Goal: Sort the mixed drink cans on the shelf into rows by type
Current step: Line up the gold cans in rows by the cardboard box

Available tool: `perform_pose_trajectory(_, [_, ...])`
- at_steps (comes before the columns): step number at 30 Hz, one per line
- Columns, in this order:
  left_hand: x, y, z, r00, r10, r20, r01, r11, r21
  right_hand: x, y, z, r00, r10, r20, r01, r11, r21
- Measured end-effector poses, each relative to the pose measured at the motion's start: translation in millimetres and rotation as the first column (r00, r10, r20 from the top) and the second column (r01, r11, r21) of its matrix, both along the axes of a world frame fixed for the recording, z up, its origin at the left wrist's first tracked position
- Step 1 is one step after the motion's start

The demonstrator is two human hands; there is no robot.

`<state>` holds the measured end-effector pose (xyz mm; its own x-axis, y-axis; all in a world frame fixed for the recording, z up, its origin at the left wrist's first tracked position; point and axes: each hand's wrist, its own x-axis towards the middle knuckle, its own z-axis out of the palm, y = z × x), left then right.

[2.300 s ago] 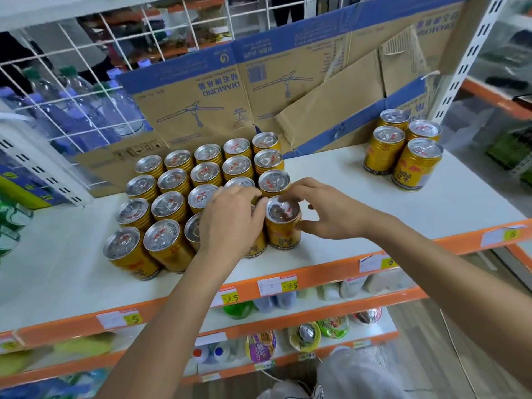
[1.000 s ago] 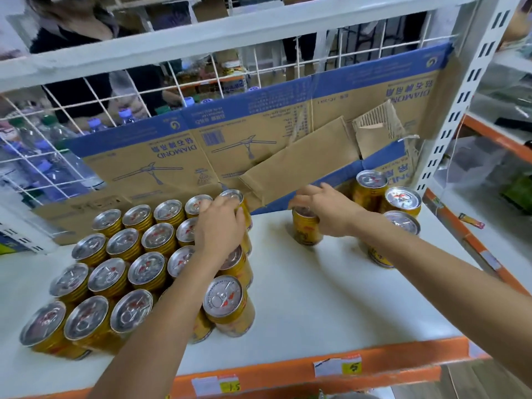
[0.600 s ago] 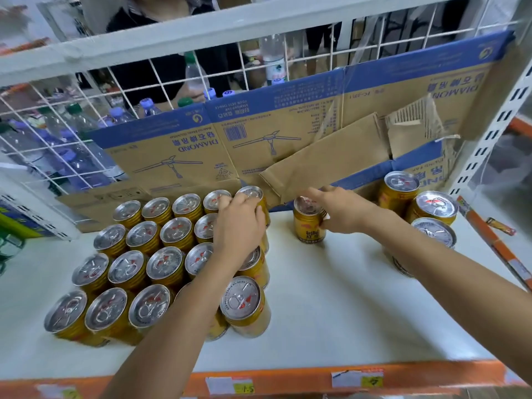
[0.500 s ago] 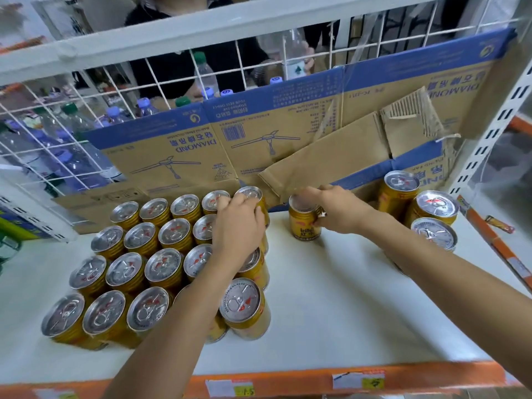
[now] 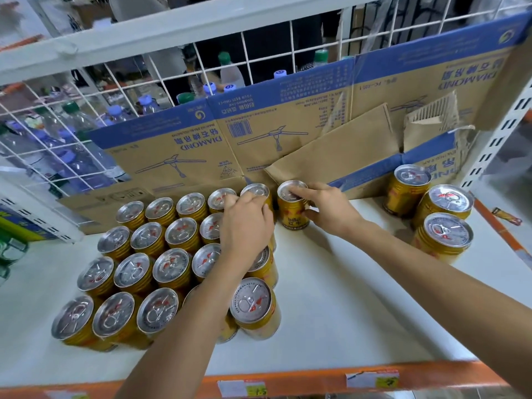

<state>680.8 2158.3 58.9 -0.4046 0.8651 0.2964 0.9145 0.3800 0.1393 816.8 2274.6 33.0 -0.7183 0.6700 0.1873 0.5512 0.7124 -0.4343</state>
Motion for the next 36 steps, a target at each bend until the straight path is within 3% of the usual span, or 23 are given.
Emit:
perform_pose_trajectory(13, [-1,-1,-2,1.0,0.007,0.017,-0.006,1.0,-0.009,-4,-6,4,1.0,0.019,-0.023,-0.021,0.993,-0.114])
perform_pose_trajectory(17, [-1,-1,-2,1.0,-0.008,0.016,0.008,1.0,0.006,12,3,15,0.987,-0.15,0.056,0.154,0.984,-0.089])
perform_pose_trajectory(21, [0,-2,-2,1.0,-0.016,-0.014,0.016,1.0,-0.01,47,19,39,0.899,-0.398,0.184,0.379,0.916,0.131])
perform_pose_trajectory(24, [-2,-1,-4,1.0,-0.005,-0.022,0.005,1.0,-0.026,72,28,42,0.746,-0.59,0.309,0.516,0.805,0.291])
perform_pose_trajectory(28, [-2,1,-5,0.999,-0.005,-0.043,0.003,0.999,-0.039,78,31,27,0.625,-0.656,0.423,0.582,0.753,0.306])
perform_pose_trajectory(32, [-3,1,-7,0.999,0.002,-0.037,-0.004,0.999,-0.041,71,28,22,0.64,-0.648,0.412,0.539,0.761,0.361])
perform_pose_trajectory(36, [-4,2,-8,0.999,-0.005,-0.044,0.003,0.999,-0.038,77,36,30,0.761,-0.563,0.324,0.508,0.826,0.244])
